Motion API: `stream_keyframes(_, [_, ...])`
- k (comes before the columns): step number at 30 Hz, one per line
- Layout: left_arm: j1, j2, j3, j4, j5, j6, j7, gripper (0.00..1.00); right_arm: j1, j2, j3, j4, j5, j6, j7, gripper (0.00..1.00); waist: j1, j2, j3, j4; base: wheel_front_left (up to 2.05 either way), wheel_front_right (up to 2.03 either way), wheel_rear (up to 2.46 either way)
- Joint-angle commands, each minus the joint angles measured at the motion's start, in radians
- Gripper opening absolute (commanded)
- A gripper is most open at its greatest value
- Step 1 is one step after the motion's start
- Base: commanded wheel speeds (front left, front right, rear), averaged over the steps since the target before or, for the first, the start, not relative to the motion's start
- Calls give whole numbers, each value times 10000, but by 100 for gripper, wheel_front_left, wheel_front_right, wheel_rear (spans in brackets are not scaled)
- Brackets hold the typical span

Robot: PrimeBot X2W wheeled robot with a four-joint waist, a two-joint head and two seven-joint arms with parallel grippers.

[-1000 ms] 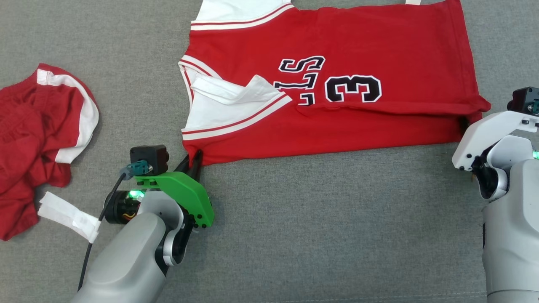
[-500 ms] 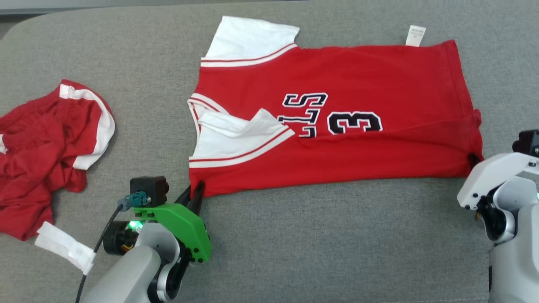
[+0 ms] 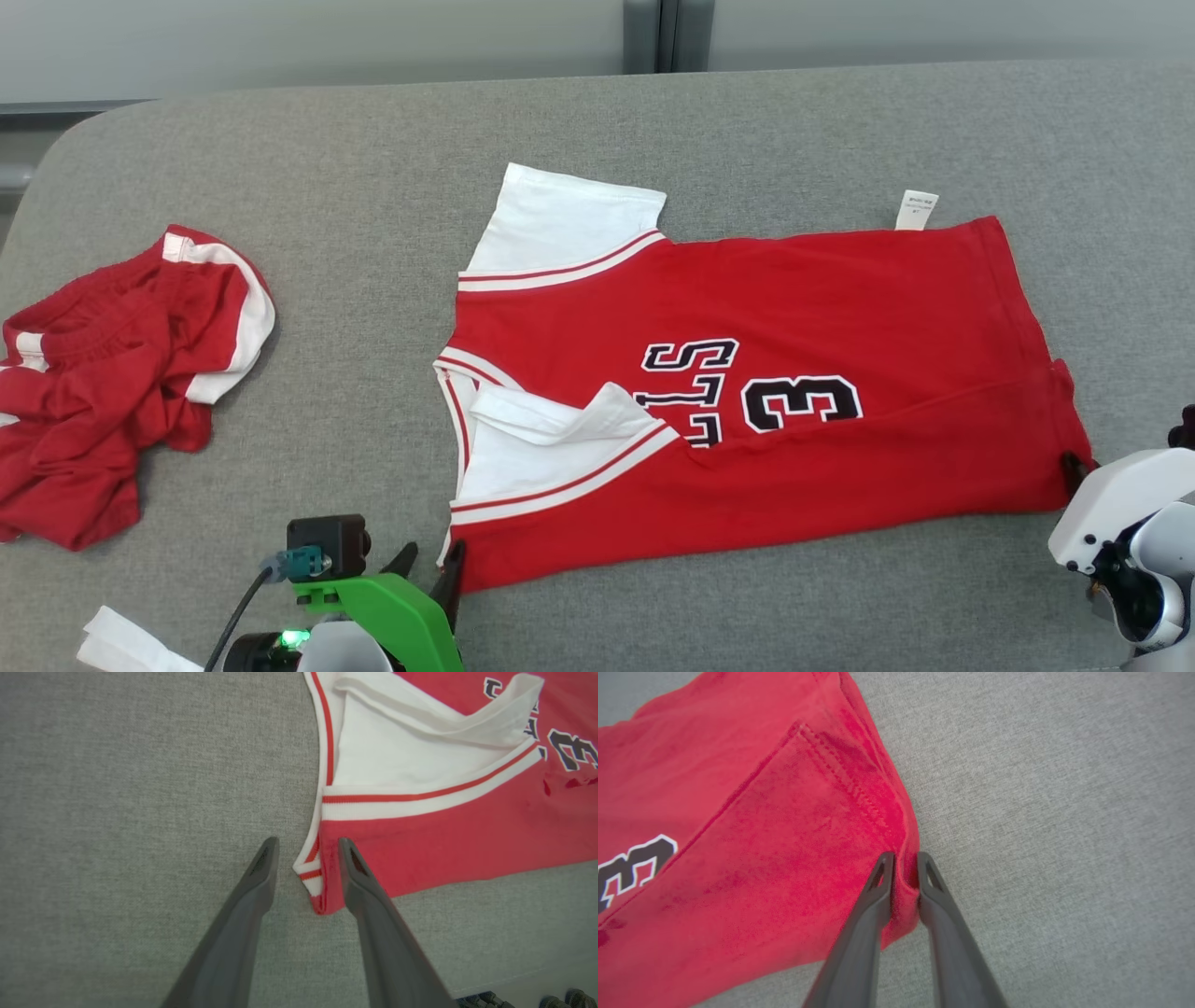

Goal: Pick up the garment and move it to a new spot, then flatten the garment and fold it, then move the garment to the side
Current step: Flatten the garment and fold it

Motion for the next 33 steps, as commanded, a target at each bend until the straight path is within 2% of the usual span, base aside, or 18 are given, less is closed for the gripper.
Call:
stream_keyframes(1, [146, 105, 24, -46, 17, 71, -68, 100, 66, -71, -61, -60, -16, -19, 23, 100, 0, 0, -14, 14, 0, 0, 0])
stream_keyframes(9, [-247, 277, 203, -54, 289, 148, -359, 100, -213, -60, 213, -587, -189, -18, 158, 100, 0, 0, -106, 81, 0, 0, 0])
stream_keyframes(13, [-866, 356, 392, 2, 471, -22, -538, 100, -543, -63, 449, -1162, -344, -18, 376, 100, 0, 0, -72, 33, 0, 0, 0])
stream_keyframes(18, [-2219, 192, 550, 389, 596, -344, -427, 100, -1465, -58, 970, -1605, -754, -18, 1032, 100, 0, 0, 231, -164, 0, 0, 0])
stream_keyframes(22, [-3591, -99, 674, 1068, 646, -599, -168, 100, -2610, -376, 1599, -1292, -793, -18, 1733, 100, 0, 0, 751, -441, 0, 0, 0])
stream_keyframes(26, [-4913, -402, 774, 1946, 539, -842, 275, 100, -3945, -592, 2199, -605, -306, -18, 2255, 100, 0, 0, 1444, -788, 0, 0, 0])
stream_keyframes(30, [-6412, -618, 714, 2885, 591, -1070, 1003, 100, -5241, -864, 2573, 45, -49, -18, 2390, 100, 0, 0, 2239, -1113, 0, 0, 0])
stream_keyframes(33, [-7258, -781, 697, 3570, 683, -1156, 1286, 100, -5923, -820, 3003, 443, 65, -15, 2296, 100, 0, 0, 2753, -1386, 0, 0, 0])
